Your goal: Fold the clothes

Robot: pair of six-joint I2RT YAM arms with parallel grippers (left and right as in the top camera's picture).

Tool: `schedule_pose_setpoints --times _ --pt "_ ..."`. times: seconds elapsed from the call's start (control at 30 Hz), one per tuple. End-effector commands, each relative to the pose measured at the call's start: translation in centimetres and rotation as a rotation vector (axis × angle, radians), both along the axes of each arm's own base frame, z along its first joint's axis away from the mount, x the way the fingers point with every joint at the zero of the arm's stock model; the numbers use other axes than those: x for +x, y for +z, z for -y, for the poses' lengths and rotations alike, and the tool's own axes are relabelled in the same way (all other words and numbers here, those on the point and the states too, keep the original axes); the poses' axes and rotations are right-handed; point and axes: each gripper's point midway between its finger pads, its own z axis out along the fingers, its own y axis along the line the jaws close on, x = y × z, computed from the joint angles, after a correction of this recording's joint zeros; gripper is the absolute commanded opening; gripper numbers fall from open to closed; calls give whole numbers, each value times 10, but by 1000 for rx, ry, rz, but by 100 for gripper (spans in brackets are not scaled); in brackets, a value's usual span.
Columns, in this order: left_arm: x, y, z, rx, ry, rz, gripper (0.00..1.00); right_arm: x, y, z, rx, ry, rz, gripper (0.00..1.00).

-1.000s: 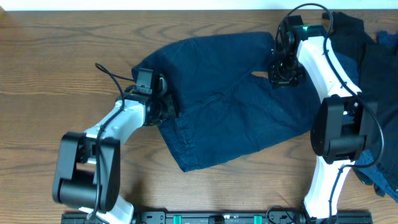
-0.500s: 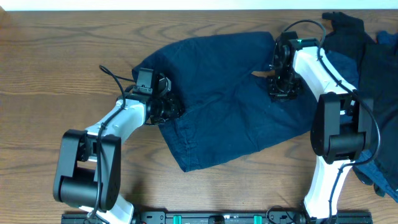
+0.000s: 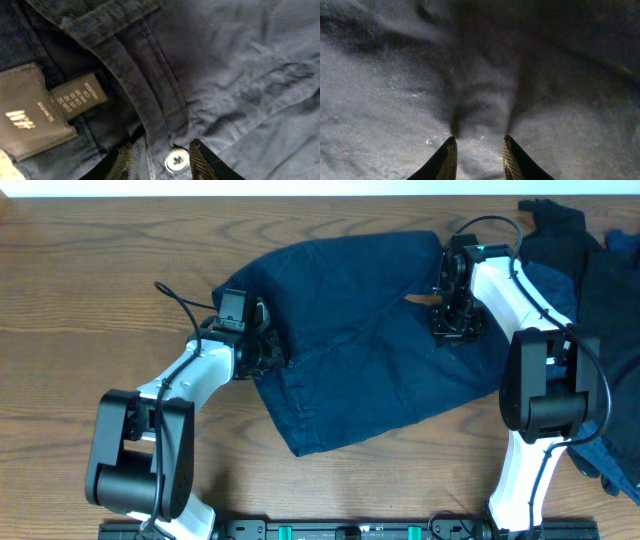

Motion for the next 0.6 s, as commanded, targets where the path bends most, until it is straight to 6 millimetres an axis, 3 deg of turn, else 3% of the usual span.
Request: schedule_pose_setpoints --times 0.0,0.33,0.57 --pt "0 -9 -3 30 -1 -3 39 0 6 -3 -1 18 14 29" --pt "11 1 11 -47 -29 54 39 0 6 -3 -1 18 14 29" --pt "7 -4 19 -42 -51 41 39 0 6 -3 -1 18 14 29"
